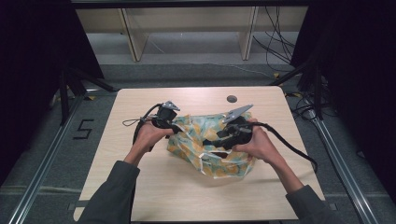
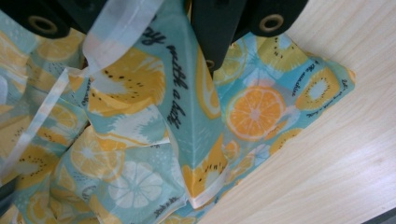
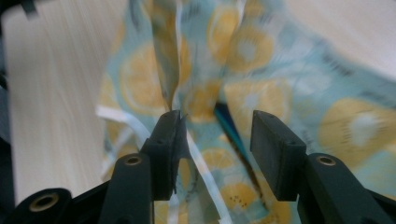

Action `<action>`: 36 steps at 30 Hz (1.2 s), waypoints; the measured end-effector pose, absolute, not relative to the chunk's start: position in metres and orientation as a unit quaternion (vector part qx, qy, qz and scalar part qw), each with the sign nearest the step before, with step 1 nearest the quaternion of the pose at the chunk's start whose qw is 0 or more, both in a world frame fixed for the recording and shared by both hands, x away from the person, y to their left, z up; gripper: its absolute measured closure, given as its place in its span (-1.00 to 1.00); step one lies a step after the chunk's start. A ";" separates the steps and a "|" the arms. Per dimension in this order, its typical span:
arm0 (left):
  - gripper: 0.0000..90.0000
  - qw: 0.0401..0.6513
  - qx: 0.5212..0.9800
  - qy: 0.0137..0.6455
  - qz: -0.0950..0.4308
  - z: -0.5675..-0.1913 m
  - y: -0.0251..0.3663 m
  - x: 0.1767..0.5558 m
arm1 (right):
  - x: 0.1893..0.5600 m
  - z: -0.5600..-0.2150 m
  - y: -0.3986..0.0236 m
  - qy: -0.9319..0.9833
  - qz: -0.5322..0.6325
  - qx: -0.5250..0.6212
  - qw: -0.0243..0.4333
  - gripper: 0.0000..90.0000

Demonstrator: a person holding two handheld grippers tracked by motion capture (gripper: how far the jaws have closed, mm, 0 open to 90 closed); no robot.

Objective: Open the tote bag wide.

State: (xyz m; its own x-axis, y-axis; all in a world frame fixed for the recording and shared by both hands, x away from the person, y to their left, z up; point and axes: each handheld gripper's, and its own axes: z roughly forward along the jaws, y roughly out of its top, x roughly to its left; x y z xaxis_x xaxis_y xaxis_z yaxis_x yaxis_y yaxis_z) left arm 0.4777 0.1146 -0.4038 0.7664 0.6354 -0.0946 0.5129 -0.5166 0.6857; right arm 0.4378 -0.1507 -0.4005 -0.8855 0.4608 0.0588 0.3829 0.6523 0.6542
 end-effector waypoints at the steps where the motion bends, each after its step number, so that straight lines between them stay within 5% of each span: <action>1: 0.94 0.366 0.865 0.334 0.084 -0.404 0.114 0.477 | 0.438 -0.405 -0.148 0.913 0.331 0.230 0.058 0.16; 8: 0.93 0.364 0.868 0.328 0.078 -0.404 0.116 0.478 | 0.439 -0.436 -0.138 0.939 0.260 0.217 0.055 -0.03; 12: 0.91 0.358 0.874 0.320 0.073 -0.404 0.114 0.476 | 0.442 -0.439 -0.138 0.950 0.239 0.185 0.077 0.78; 14: 0.88 0.355 0.878 0.313 0.070 -0.404 0.115 0.475 | 0.443 -0.430 -0.141 0.943 0.256 0.194 0.081 1.00; 19: 0.69 0.322 0.899 0.292 0.061 -0.405 0.116 0.469 | 0.472 -0.403 -0.156 0.909 0.302 0.252 0.136 1.00; 23: 0.28 0.311 0.905 0.283 0.058 -0.401 0.116 0.455 | 0.505 -0.386 -0.170 0.872 0.346 0.303 0.166 1.00; 27: -0.18 0.313 0.900 0.283 0.110 -0.379 0.112 0.432 | 0.531 -0.390 -0.173 0.867 0.320 0.342 0.171 1.00; 36: -0.10 0.380 0.885 0.233 0.132 -0.339 0.069 0.415 | 0.551 -0.432 -0.159 0.875 0.269 0.370 0.156 1.00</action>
